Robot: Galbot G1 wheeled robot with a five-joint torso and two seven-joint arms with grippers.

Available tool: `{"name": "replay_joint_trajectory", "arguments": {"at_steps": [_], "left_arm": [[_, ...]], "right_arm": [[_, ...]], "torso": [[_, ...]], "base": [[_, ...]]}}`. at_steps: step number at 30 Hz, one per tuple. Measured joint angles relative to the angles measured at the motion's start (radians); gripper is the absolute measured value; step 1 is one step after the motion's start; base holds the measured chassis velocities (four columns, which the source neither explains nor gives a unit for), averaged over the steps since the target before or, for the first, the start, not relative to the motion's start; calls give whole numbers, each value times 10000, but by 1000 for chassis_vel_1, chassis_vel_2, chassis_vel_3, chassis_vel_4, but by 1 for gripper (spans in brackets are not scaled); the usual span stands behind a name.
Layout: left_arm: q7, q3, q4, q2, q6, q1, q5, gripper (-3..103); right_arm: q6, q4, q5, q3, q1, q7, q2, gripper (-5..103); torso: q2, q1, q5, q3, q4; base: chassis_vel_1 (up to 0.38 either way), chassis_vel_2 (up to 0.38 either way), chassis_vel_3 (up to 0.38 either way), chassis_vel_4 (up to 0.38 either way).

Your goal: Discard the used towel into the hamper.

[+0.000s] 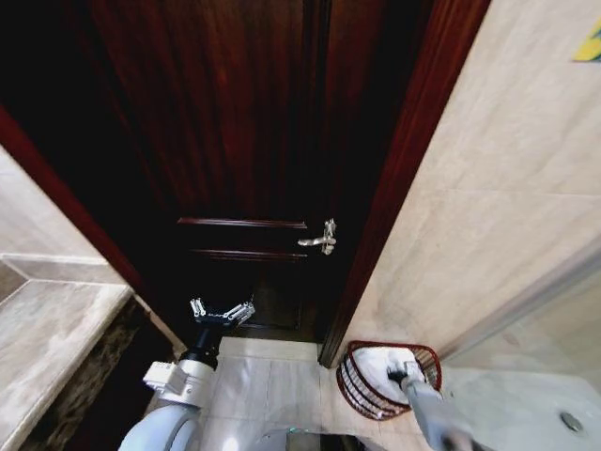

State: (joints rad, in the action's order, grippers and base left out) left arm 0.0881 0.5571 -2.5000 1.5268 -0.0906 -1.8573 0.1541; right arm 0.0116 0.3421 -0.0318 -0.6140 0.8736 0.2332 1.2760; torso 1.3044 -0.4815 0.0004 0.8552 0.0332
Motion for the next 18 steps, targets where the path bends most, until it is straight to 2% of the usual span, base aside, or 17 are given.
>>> {"name": "replay_joint_trajectory", "arguments": {"at_steps": [1,4,7,9,12,13,16,18], "left_arm": [[0,0,0,0,0,0,0,100],[0,0,0,0,0,-1,0,100],[0,-1,0,0,0,-2,0,100],[1,-1,0,0,0,-3,0,100],[0,-1,0,0,0,-3,0,100],[0,-1,0,0,0,-3,0,100],[0,-1,0,0,0,-1,0,100],[0,0,0,-1,0,-1,0,100]], "right_arm": [[0,0,0,0,0,0,0,17],[-272,520,-416,23,298,63,-115,33],[-273,740,-585,24,388,10,-124,38],[-314,1228,-849,31,601,-39,-147,50],[-487,2067,-1203,49,955,-18,-202,50],[-602,2504,-1382,50,1132,-8,-227,61],[-1090,4469,-1933,-81,1960,-63,-266,78],[-1186,4862,-2034,-127,2153,-100,-267,78]], "torso": [[0,0,0,0,0],[2,12,0,-2,-5],[5,17,0,-4,-6],[5,18,0,-4,-5],[5,17,0,-4,-7],[5,15,-3,-3,-8],[3,7,-4,-2,-4],[3,6,-3,-2,-5]], "base": [[-33,103,35,-32],[16,-37,-9,16],[29,-90,-42,36],[31,-58,-36,49],[0,0,0,0],[0,0,0,0],[0,0,0,0],[0,0,0,0]]}}
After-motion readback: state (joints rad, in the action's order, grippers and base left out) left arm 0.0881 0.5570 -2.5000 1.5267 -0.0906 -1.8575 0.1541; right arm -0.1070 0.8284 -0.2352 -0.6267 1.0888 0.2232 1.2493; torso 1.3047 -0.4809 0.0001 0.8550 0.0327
